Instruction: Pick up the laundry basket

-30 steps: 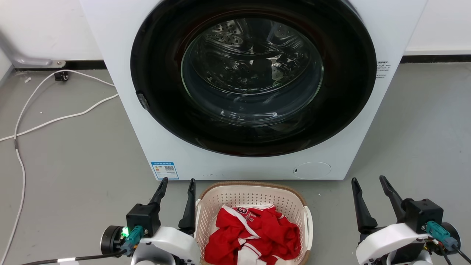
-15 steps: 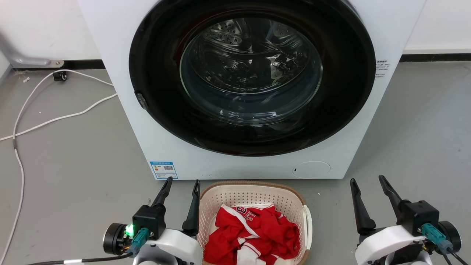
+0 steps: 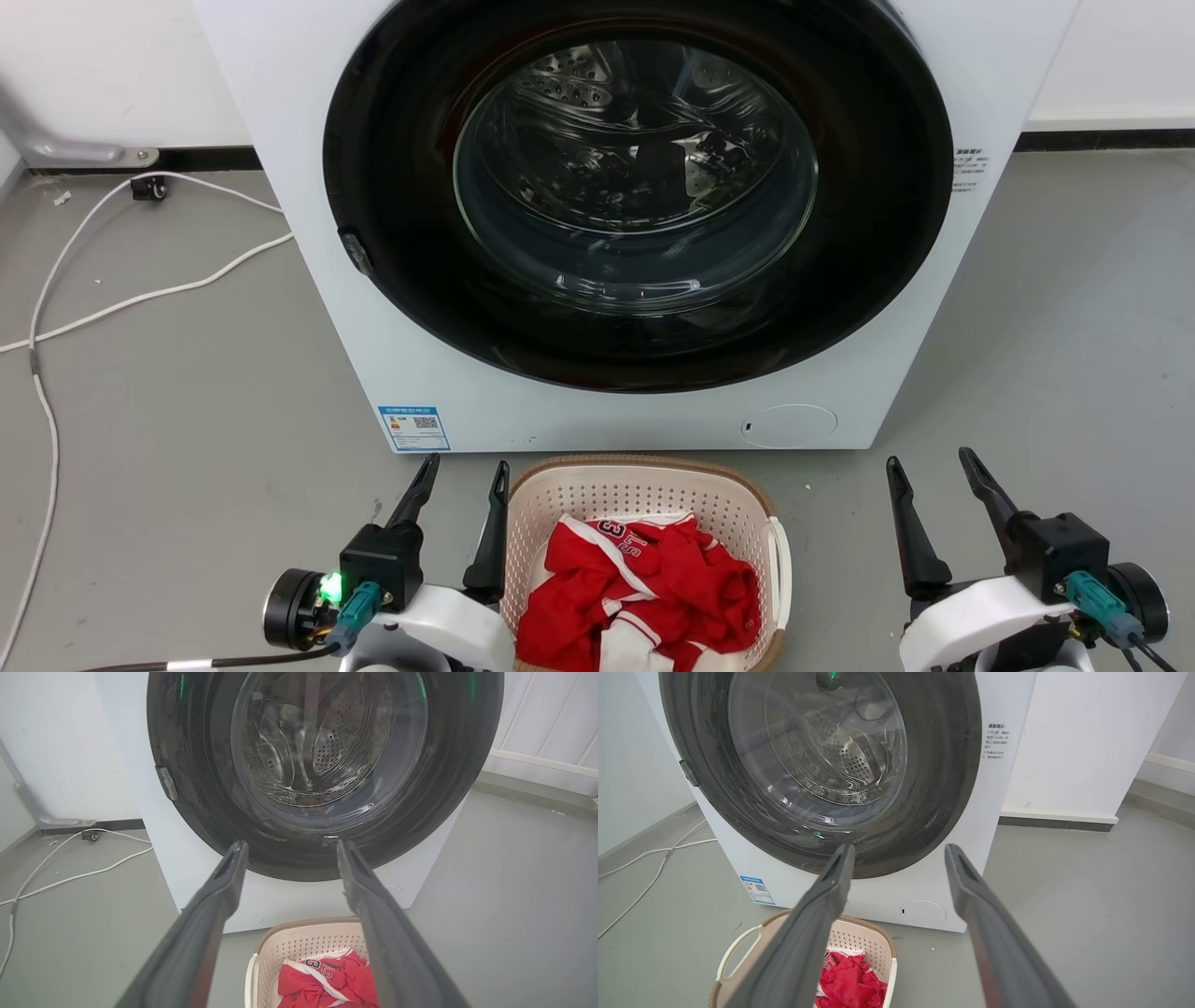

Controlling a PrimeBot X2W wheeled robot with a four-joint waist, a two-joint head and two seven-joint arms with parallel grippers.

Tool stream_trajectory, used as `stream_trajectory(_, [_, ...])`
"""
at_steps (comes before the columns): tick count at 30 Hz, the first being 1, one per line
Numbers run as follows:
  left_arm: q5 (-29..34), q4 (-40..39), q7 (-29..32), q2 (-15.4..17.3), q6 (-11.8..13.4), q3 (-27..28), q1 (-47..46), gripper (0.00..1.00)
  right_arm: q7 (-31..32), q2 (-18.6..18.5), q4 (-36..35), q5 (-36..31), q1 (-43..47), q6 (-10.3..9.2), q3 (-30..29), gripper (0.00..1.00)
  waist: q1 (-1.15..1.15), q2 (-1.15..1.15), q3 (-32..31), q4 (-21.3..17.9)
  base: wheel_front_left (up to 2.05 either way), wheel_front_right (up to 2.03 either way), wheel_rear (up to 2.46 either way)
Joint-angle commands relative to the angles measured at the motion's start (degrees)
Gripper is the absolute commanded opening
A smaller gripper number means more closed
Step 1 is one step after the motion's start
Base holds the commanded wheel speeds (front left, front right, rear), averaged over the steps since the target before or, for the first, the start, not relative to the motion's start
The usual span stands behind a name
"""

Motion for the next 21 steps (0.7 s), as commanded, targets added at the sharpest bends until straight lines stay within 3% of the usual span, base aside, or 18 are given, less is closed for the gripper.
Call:
stream_trajectory(1, [-0.03,0.08,-0.27,-0.04,-0.01,0.08,-0.61,1.0,-0.28,0.06,0.07,0.42,0.11,-0.02,0.0,1.0,0.0,0.0,0.03,0.0,0.0,0.0,0.0])
stream_trajectory(15, [-0.48,0.74,-0.22,-0.08,0.52,-0.06,-1.49,1.0,0.24,0.06,-0.23,0.28,-0.76,-0.02,-0.22,1.0,0.0,0.0,1.96,-0.08,0.0,0.0,0.0])
stream_trajectory(20, [-0.01,3.47,-0.22,-0.07,0.9,0.43,-3.5,1.0,0.71,0.06,0.97,0.36,-2.26,-0.02,-0.27,1.0,0.0,0.0,5.54,-0.42,0.0,0.0,0.0])
stream_trajectory(21, [0.14,5.64,-0.22,-0.08,0.8,0.66,-5.31,1.0,1.01,0.06,2.3,0.37,-3.86,-0.02,-0.09,1.0,0.0,0.0,8.79,-0.66,0.0,0.0,0.0])
